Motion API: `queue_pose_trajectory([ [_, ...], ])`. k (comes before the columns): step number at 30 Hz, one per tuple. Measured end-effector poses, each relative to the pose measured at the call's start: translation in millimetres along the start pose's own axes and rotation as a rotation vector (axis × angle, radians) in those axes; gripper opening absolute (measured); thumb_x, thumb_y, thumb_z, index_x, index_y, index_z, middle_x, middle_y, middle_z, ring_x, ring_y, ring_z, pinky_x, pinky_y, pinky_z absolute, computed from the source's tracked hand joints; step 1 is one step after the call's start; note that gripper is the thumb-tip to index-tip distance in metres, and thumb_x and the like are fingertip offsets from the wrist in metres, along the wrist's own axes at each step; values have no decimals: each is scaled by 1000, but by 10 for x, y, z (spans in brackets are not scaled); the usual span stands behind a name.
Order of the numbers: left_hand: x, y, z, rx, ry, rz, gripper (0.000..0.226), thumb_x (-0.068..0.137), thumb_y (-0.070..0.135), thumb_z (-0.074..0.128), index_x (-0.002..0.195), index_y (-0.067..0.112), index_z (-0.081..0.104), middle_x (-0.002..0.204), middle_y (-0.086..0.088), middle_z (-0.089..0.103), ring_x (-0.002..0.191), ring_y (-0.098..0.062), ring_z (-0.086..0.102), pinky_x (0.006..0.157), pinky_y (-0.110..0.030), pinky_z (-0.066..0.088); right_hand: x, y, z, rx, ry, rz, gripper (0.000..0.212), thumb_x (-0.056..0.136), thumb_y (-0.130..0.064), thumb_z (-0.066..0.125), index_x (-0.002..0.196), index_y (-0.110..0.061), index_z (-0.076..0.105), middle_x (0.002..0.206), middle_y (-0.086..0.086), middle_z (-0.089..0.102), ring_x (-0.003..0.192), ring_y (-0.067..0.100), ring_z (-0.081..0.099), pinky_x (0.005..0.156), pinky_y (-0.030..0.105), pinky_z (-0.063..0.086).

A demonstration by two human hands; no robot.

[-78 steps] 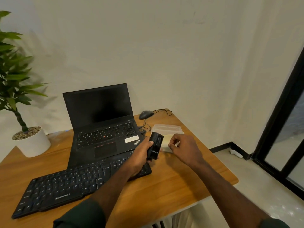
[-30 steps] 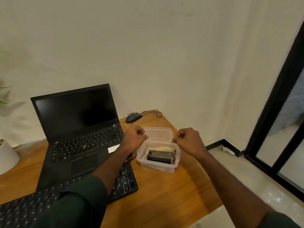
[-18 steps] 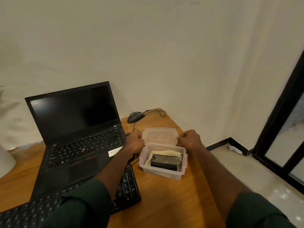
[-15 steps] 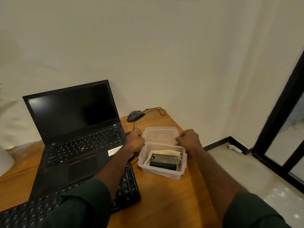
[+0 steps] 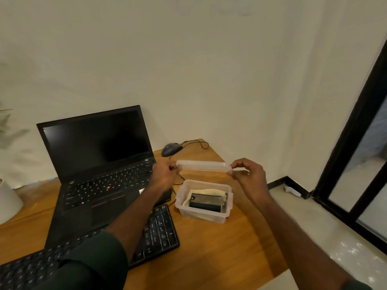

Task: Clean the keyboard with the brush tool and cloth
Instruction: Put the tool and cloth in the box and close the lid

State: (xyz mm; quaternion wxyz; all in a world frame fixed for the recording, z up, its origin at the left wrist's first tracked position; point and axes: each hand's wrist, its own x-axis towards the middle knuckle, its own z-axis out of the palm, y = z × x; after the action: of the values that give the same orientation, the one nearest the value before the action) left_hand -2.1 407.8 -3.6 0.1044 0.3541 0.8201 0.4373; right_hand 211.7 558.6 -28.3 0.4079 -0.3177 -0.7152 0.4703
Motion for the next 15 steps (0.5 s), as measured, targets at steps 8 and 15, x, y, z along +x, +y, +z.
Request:
queue_pose_trajectory([
  [8, -379, -66, -113, 3, -229, 36, 46, 90, -9, 48, 113, 18, 77, 115, 7, 71, 111, -11, 60, 85, -23, 46, -607, 42, -179, -155, -87, -81, 18, 87, -8, 75, 99, -21, 75, 111, -6, 71, 101, 10, 68, 85, 26, 59],
  [15, -549, -12, -132, -88, -208, -69, 27, 97, 16, 53, 98, 19, 80, 97, 1, 73, 75, -10, 60, 64, -28, 47, -870, 35, -214, -182, -89, -142, 19, 88, -10, 72, 101, -24, 75, 104, -14, 72, 96, -1, 68, 83, 17, 57],
])
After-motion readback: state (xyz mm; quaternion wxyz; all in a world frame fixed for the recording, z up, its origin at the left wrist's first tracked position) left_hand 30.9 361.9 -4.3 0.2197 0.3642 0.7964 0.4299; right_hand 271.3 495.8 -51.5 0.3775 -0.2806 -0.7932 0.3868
